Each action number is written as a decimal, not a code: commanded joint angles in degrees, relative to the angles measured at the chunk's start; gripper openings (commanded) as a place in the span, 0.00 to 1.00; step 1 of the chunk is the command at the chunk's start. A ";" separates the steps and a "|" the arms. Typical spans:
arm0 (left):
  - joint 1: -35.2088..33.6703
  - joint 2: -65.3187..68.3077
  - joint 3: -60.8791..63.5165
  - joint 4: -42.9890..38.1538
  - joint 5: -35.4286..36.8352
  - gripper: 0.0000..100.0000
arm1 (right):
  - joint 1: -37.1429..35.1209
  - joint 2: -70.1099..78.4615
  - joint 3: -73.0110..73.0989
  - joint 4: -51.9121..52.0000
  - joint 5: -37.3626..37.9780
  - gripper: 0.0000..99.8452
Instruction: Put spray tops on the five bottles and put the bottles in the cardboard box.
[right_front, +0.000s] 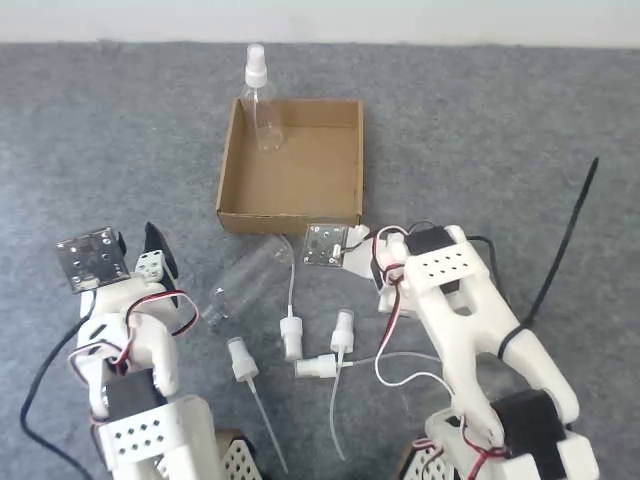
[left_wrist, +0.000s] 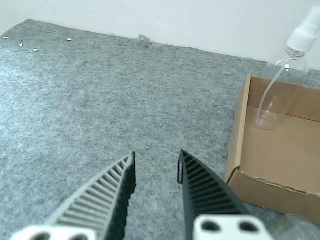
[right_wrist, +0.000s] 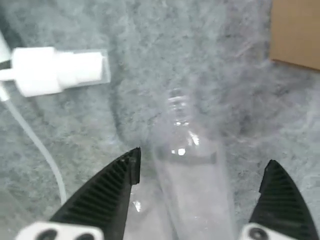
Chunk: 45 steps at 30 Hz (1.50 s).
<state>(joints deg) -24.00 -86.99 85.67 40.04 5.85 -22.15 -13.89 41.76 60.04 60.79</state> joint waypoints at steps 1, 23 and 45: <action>0.97 -0.97 -0.31 -2.20 0.35 0.14 | 0.92 3.82 -0.79 -1.45 2.29 0.33; 3.08 -0.97 0.31 -2.20 -3.08 0.14 | 0.48 -0.31 -4.13 -4.62 2.99 0.10; 3.08 -0.97 0.40 -2.20 -3.08 0.14 | -9.80 -22.37 -3.87 -0.48 -32.53 0.10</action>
<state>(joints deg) -21.10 -86.99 86.73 39.78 3.56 -30.51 -29.80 41.67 58.99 36.79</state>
